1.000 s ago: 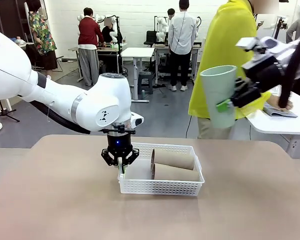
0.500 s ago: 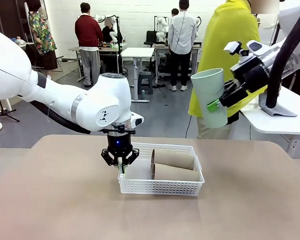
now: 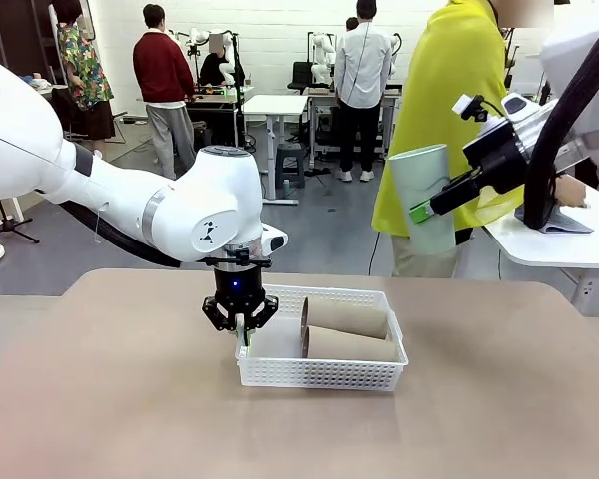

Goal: Clean and organize the cups into the basket.
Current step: Pick up the Reusable plastic cup from the right side of the table and stack it inside the Organizing basket in the center of the table.

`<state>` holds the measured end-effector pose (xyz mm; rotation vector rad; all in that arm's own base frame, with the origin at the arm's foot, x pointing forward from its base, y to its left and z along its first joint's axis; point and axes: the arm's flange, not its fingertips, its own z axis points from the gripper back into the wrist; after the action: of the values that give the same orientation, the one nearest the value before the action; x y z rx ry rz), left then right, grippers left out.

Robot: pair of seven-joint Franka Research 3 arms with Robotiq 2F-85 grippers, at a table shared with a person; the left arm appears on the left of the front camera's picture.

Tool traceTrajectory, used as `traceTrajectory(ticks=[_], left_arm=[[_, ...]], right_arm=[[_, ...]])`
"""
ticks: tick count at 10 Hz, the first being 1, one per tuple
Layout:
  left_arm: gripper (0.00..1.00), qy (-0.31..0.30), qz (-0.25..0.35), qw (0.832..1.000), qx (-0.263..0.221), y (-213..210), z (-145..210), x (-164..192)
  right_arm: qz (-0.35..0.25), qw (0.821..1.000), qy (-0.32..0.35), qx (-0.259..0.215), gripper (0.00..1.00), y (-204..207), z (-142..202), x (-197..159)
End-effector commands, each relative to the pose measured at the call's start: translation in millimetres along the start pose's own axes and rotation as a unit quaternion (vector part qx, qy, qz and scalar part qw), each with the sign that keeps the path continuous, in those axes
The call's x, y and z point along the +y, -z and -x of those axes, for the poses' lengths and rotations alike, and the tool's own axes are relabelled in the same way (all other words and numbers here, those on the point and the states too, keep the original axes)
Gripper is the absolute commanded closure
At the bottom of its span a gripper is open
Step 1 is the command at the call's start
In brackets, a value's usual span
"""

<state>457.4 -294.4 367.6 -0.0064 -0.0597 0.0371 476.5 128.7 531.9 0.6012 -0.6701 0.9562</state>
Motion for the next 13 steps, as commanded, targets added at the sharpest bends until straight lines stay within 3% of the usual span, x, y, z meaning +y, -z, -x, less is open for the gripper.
traceTrajectory(ticks=[1,4,5,9,13], left_arm=[[1.0,-0.001,0.003,1.0,-0.003,-2.9,-0.1,-1.7],[1.0,-0.001,0.003,1.0,-0.003,-2.9,-0.1,-1.7],[1.0,-0.001,0.003,1.0,-0.003,-2.9,-0.1,-1.7],[1.0,-0.001,0.003,1.0,-0.003,-2.9,-0.1,-1.7],[1.0,-0.001,0.003,1.0,-0.003,-2.9,-0.1,-1.7]], right_arm=[[-0.021,0.999,-0.031,-0.002,0.16,-8.7,-4.2,-0.7],[-0.004,1.0,-0.006,0.0,0.16,-0.6,-0.9,0.9],[-0.022,0.998,-0.027,0.047,0.16,15.6,-12.1,9.4],[-0.043,0.987,-0.052,0.145,0.16,59.7,-52.6,32.2],[-0.055,0.966,-0.075,0.242,0.16,112.8,-51.1,40.5]])
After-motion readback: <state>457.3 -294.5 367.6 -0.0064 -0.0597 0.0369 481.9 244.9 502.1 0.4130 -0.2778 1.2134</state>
